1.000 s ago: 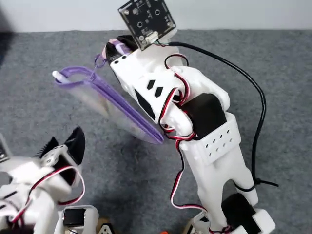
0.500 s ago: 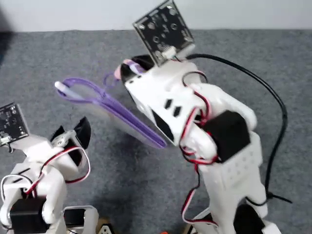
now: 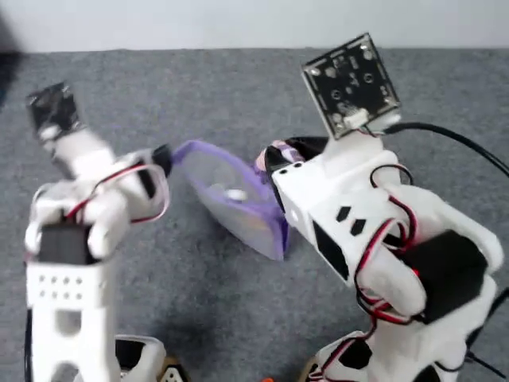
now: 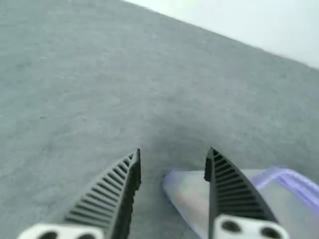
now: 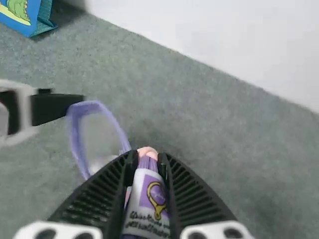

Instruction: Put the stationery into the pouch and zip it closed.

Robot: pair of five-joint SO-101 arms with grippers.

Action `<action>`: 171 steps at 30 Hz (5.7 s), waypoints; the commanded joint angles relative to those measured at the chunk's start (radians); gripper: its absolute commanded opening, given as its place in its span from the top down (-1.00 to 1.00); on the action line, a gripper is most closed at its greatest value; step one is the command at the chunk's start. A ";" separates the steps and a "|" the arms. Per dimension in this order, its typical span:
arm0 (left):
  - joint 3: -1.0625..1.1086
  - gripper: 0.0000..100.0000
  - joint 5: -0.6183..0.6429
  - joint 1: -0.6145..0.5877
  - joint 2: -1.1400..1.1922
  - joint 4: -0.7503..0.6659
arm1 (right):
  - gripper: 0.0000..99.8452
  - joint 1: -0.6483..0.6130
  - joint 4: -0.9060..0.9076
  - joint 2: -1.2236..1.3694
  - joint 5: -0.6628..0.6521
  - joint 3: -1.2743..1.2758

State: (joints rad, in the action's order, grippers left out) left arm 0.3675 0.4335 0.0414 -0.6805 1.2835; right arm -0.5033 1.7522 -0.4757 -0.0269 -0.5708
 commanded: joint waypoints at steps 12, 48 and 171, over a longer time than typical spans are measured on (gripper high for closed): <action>-0.262 0.59 -0.014 0.203 0.192 0.052 | 0.98 0.257 0.035 -0.038 0.025 0.031; 0.110 0.24 0.132 0.522 -0.046 -0.026 | 0.98 0.082 -0.315 -0.064 0.106 0.233; 0.081 0.98 -0.210 0.190 -0.334 0.236 | 0.98 0.220 -0.354 -0.173 0.104 0.342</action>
State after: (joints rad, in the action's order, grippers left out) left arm 0.4196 0.2371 0.2378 -0.9291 1.5367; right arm -0.3590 1.4929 -0.6322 0.0729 -0.2470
